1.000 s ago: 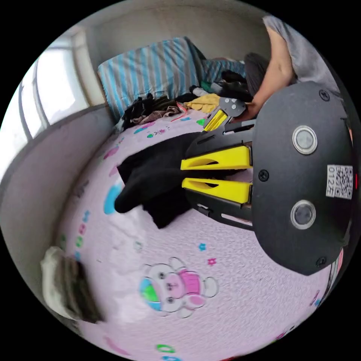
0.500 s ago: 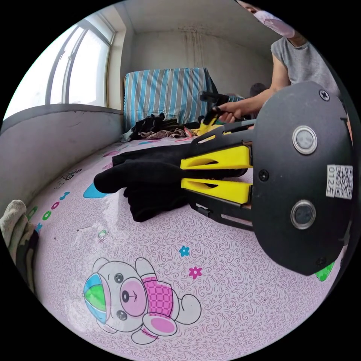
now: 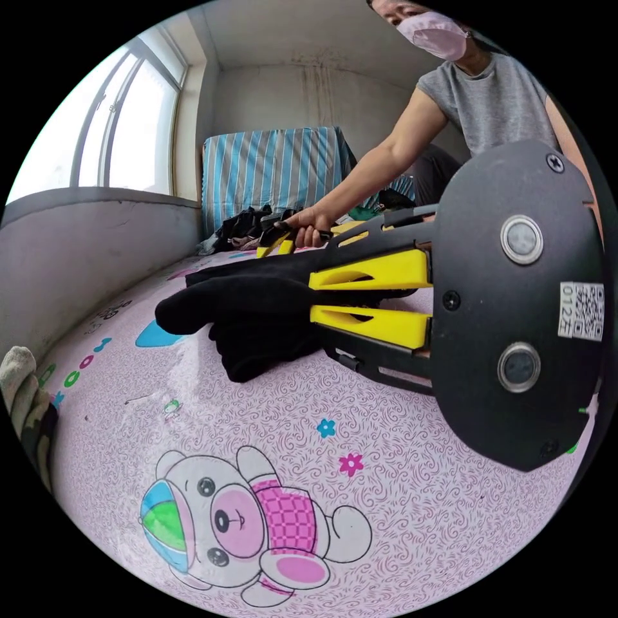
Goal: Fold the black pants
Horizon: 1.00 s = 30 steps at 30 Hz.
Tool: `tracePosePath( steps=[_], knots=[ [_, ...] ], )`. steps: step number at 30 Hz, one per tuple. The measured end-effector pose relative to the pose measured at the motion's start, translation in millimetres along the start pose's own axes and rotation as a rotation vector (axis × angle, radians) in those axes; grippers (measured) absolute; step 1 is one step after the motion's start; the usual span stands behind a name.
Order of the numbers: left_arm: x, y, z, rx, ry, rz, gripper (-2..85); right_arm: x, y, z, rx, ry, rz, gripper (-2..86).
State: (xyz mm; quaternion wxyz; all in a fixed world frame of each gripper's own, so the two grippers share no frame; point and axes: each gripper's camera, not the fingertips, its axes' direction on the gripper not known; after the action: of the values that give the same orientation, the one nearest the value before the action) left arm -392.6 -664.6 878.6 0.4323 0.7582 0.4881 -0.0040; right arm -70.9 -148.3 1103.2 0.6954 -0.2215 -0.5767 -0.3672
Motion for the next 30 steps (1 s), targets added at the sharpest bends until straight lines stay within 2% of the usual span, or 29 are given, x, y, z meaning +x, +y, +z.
tracePosePath(
  steps=[2, 5, 7, 9, 12, 17, 20, 22, 26, 28, 30],
  knots=[
    [1.0, -0.5, -3.0, -0.011, 0.010, 0.013, 5.4, 10.1, -16.2, 11.7, -0.076, -0.033, -0.026, 7.8],
    [13.3, -3.9, -22.2, 0.007, 0.040, 0.085, 6.5, 19.2, -21.8, 11.0, -0.072, -0.006, -0.059, 7.0],
    [18.1, -1.1, -54.2, 0.157, 0.008, 0.085, 7.9, 25.2, -21.8, 9.2, -0.067, -0.010, -0.069, 7.1],
    [12.4, -3.9, -65.9, 0.232, 0.034, 0.053, 8.8, 30.8, -22.2, 8.1, -0.065, -0.017, -0.085, 7.4],
    [0.0, -23.5, -54.7, 0.197, 0.064, 0.001, 9.0, 45.5, -24.2, 6.5, -0.060, -0.064, -0.070, 9.9],
    [-1.1, -43.1, -21.8, 0.140, 0.007, -0.002, 6.1, 64.8, -28.8, 7.9, -0.071, -0.122, -0.049, 11.2],
    [39.1, -27.8, -36.7, 0.237, -0.011, 0.142, 4.2, 58.3, -30.5, 9.5, -0.078, -0.058, -0.087, 11.6],
    [91.2, 2.2, -50.3, 0.280, -0.176, 0.311, 3.4, 55.2, -31.6, 11.6, -0.101, -0.027, -0.111, 11.5],
    [54.4, 10.4, -38.0, 0.184, -0.337, 0.117, 2.9, 54.8, -34.8, 18.6, -0.114, 0.015, -0.123, 11.1],
    [20.1, 12.2, -36.3, 0.213, -0.183, 0.002, 2.7, 56.2, -35.2, 21.9, -0.104, -0.004, -0.105, 12.0],
    [13.6, 13.4, -35.2, 0.213, -0.152, -0.011, 2.7, 57.3, -36.0, 27.1, -0.115, -0.046, -0.096, 12.8]
  ],
)
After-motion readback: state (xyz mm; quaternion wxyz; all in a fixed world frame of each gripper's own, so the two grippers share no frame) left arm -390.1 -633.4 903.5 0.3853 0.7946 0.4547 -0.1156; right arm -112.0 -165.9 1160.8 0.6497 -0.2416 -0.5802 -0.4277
